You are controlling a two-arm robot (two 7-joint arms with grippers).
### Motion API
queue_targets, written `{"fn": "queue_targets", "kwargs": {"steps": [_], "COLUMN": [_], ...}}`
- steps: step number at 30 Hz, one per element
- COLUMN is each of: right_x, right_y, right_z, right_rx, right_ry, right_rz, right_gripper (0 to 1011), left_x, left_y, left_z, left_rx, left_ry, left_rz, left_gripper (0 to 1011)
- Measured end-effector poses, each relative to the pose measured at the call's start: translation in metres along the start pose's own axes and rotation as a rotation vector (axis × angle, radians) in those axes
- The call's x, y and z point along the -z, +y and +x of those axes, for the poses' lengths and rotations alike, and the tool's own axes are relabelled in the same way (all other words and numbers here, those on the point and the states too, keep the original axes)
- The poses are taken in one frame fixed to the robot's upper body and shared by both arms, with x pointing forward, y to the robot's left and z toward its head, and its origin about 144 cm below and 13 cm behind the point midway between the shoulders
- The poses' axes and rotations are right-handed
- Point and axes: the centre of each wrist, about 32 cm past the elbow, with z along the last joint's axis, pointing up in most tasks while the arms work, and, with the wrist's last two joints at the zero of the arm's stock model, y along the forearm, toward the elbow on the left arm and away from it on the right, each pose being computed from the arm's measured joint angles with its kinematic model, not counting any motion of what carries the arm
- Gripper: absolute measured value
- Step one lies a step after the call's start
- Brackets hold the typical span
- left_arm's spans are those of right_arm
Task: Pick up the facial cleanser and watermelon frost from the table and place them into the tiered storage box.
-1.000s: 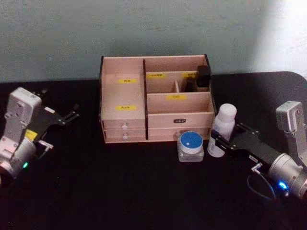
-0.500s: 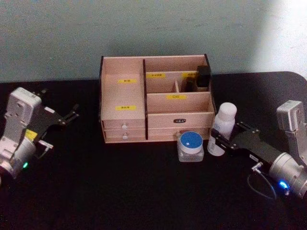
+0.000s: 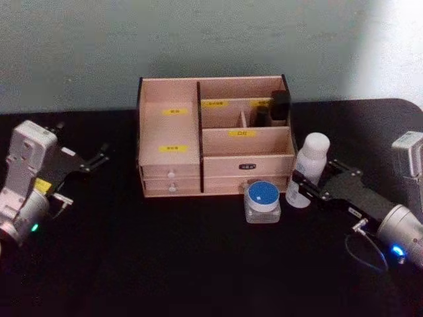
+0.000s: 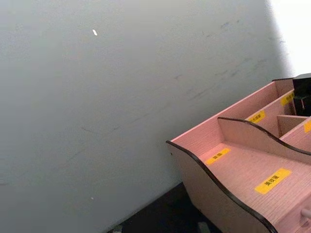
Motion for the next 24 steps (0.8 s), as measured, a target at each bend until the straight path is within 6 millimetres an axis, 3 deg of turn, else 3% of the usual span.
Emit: {"fn": "queue_targets", "kwargs": {"steps": [24], "right_x": [-0.021], "right_y": [0.005], "right_z": [0.001], "right_rx": [-0.12], "right_ry": [-0.014], "right_rz": [0.064], "right_gripper": [593], "left_x": [0.0], "left_y": [0.0], "left_z": [0.0], "left_rx": [0.0], "left_ry": [0.0], "left_rz": [0.0], "left_gripper": [1001]}}
